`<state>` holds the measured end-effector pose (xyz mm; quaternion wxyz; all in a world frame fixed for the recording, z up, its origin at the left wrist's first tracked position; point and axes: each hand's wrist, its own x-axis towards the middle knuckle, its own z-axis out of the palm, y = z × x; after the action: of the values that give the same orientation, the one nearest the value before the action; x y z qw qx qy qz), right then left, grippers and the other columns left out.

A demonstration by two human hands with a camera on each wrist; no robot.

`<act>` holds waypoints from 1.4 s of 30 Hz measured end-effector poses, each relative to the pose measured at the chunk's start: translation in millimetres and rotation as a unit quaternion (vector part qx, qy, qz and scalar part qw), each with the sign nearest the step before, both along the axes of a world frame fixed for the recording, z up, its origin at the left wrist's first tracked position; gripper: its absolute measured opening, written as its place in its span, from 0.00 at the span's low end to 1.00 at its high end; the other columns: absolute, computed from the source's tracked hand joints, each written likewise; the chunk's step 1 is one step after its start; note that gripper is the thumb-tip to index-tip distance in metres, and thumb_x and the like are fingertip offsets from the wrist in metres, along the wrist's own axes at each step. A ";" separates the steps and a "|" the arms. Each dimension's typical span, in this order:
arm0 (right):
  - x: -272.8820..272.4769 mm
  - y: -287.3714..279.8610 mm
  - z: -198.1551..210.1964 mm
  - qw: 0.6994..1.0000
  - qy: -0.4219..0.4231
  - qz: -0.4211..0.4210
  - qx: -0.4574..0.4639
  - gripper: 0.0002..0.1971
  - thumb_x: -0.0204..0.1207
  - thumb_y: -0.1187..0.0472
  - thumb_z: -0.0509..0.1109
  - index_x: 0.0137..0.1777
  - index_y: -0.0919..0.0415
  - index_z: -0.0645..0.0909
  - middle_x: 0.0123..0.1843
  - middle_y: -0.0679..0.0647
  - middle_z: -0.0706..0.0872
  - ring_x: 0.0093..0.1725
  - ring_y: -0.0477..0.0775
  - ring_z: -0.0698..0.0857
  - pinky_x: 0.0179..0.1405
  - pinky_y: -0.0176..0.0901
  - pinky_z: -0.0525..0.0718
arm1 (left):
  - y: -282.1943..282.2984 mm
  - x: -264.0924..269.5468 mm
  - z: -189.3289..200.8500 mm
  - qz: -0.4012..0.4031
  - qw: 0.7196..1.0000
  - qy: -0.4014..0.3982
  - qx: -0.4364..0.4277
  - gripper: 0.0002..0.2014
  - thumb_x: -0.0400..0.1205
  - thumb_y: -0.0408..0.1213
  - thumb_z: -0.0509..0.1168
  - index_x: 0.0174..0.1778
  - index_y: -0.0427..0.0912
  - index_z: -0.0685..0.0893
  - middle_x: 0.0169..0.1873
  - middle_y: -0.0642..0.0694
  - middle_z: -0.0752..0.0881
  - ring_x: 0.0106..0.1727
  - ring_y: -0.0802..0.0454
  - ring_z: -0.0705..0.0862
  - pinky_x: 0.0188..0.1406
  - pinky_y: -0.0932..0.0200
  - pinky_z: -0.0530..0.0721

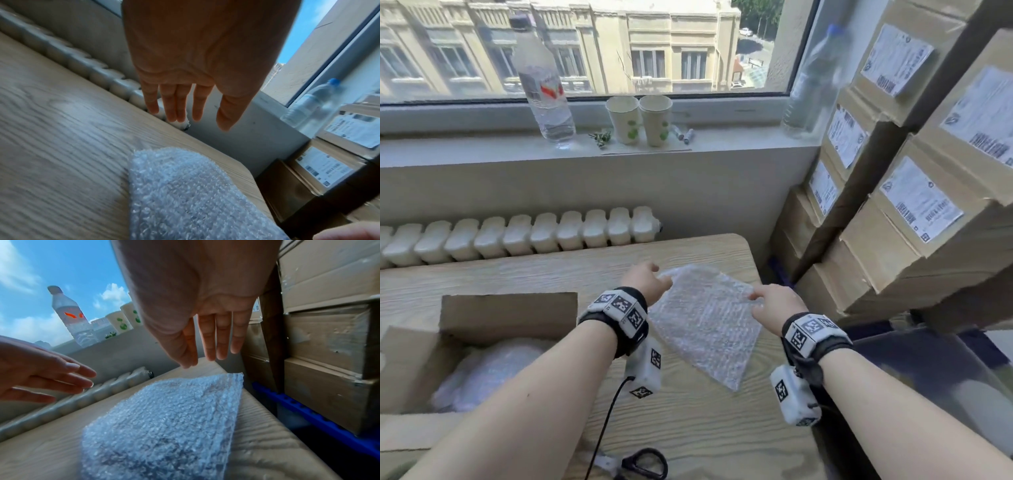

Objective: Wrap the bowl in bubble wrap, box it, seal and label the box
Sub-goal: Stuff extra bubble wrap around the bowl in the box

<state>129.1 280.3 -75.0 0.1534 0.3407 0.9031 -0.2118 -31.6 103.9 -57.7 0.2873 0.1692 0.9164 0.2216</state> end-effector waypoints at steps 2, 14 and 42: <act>-4.2 9.8 -12.8 1.000 -0.012 0.012 -0.004 0.21 0.77 0.61 0.62 0.69 0.47 0.78 0.71 0.52 0.78 0.67 0.56 0.78 0.60 0.46 0.78 | 6.4 -3.8 -11.3 0.015 1.000 -0.009 -0.015 0.27 0.80 0.43 0.65 0.75 0.39 0.71 0.71 0.40 0.77 0.69 0.44 0.78 0.64 0.53 0.75; -18.5 28.1 -70.2 0.997 -0.033 0.069 -0.002 0.47 0.63 0.53 0.80 0.80 0.48 0.57 0.75 0.55 0.62 0.74 0.59 0.65 0.71 0.49 0.70 | 8.1 -12.5 -65.0 0.075 0.990 -0.104 -0.059 0.26 0.78 0.43 0.71 0.69 0.35 0.75 0.63 0.39 0.81 0.62 0.43 0.81 0.56 0.55 0.76; -14.9 -7.3 30.7 0.842 0.408 -0.292 -0.198 0.10 0.77 0.69 0.68 0.56 0.57 0.79 0.36 0.51 0.82 0.31 0.49 0.78 0.28 0.32 0.76 | -47.0 2.4 45.0 0.123 0.933 -0.038 0.336 0.10 0.87 0.34 0.55 0.49 0.42 0.82 0.24 0.49 0.69 0.14 0.65 0.67 0.13 0.71 0.65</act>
<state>114.2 273.0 -44.4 -0.2337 0.4335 0.6815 -0.5413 -29.2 56.9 -12.7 0.2193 0.1335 0.7902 0.5564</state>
